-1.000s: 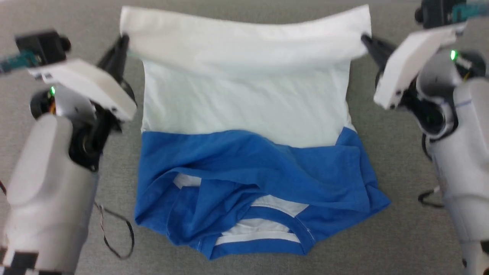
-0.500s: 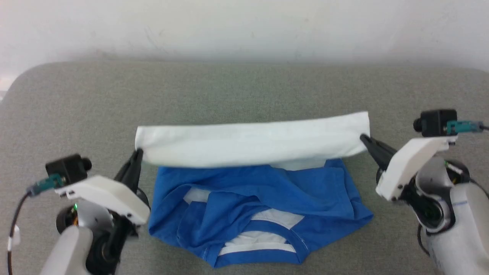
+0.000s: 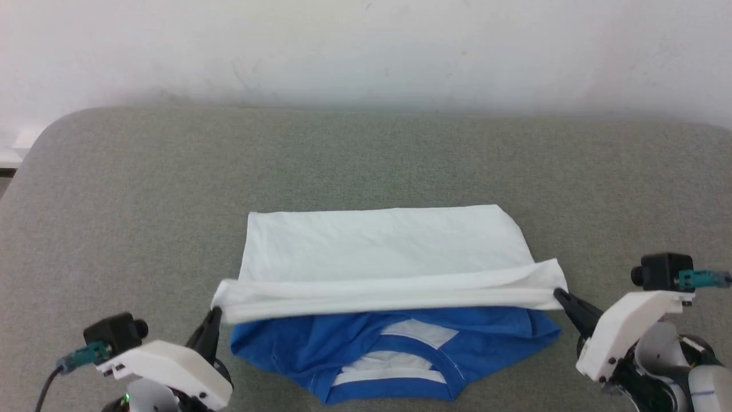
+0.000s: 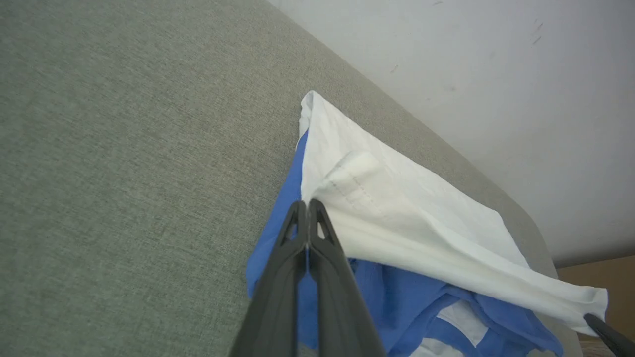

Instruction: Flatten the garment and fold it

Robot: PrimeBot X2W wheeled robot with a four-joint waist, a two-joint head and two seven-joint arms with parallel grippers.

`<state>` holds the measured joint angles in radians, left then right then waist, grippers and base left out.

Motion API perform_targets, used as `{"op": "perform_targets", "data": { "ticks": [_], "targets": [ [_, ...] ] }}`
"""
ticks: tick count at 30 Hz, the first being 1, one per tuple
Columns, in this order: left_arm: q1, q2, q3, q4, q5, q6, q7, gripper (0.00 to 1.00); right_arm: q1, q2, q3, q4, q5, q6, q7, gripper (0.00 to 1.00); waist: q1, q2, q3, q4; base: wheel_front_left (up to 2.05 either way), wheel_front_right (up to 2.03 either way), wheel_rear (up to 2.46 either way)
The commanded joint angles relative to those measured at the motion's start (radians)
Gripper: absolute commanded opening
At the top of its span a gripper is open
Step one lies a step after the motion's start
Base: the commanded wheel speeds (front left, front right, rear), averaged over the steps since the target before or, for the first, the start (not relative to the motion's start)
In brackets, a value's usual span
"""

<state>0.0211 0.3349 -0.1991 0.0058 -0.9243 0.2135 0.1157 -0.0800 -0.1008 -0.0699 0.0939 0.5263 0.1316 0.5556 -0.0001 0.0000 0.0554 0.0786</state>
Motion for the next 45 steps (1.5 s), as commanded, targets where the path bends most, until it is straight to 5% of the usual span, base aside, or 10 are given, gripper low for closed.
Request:
{"op": "perform_targets", "data": {
  "ticks": [1,13,14,15,16,22,27,32,37,45],
  "targets": [
    [0.02,-0.001,-0.001,-0.006,-0.001,0.007,0.006,0.0,0.021,0.004,-0.012,-0.011,-0.009,-0.001,0.007,0.0,0.0001,0.0,0.0,0.0,0.0,0.0,0.0],
    [0.065,0.004,-0.038,0.056,0.013,0.071,0.065,0.0,0.135,0.019,0.021,-0.015,-0.069,-0.001,0.122,0.0,0.0001,0.0,-0.002,-0.009,0.0,0.0,0.0],
    [0.063,0.004,-0.04,0.063,0.013,0.075,0.071,0.21,0.137,0.02,0.024,-0.014,-0.067,-0.001,0.128,0.29,0.0001,0.0,-0.004,-0.011,0.0,0.0,0.0],
    [0.063,0.003,-0.04,0.068,0.009,0.08,0.077,0.67,0.139,0.021,0.031,-0.015,-0.064,-0.001,0.136,1.0,0.0001,0.0,-0.005,-0.012,0.0,0.0,0.0],
    [0.063,0.005,-0.039,0.073,0.011,0.086,0.081,1.0,0.14,0.022,0.033,-0.02,-0.061,-0.001,0.141,1.0,0.0001,0.0,-0.006,-0.015,0.0,0.0,0.0],
    [0.077,0.057,-0.039,0.068,0.041,0.157,0.134,1.0,0.141,0.009,0.001,-0.091,-0.007,-0.001,0.158,1.0,0.0001,0.0,-0.018,-0.018,0.0,0.0,0.0],
    [0.056,0.097,0.026,-0.029,0.088,0.196,0.049,1.0,0.107,0.006,-0.108,-0.199,0.041,-0.001,0.176,1.0,0.0001,0.0,-0.016,-0.01,0.0,0.0,0.0],
    [-0.027,0.14,0.004,-0.106,0.219,0.124,-0.124,1.0,0.031,-0.028,-0.127,-0.202,0.031,-0.001,0.261,1.0,0.0001,0.0,0.003,-0.005,0.0,0.0,0.0],
    [-0.121,0.124,-0.016,-0.082,0.34,0.064,-0.338,1.0,-0.065,-0.11,-0.018,-0.097,0.036,-0.001,0.385,1.0,0.0001,0.0,0.045,0.004,0.0,0.0,0.0],
    [-0.199,0.026,0.007,-0.037,0.464,0.002,-0.377,1.0,-0.188,-0.174,0.138,0.058,0.093,-0.001,0.43,1.0,0.0001,0.0,0.128,0.033,0.0,0.0,0.0]
  ]
}}
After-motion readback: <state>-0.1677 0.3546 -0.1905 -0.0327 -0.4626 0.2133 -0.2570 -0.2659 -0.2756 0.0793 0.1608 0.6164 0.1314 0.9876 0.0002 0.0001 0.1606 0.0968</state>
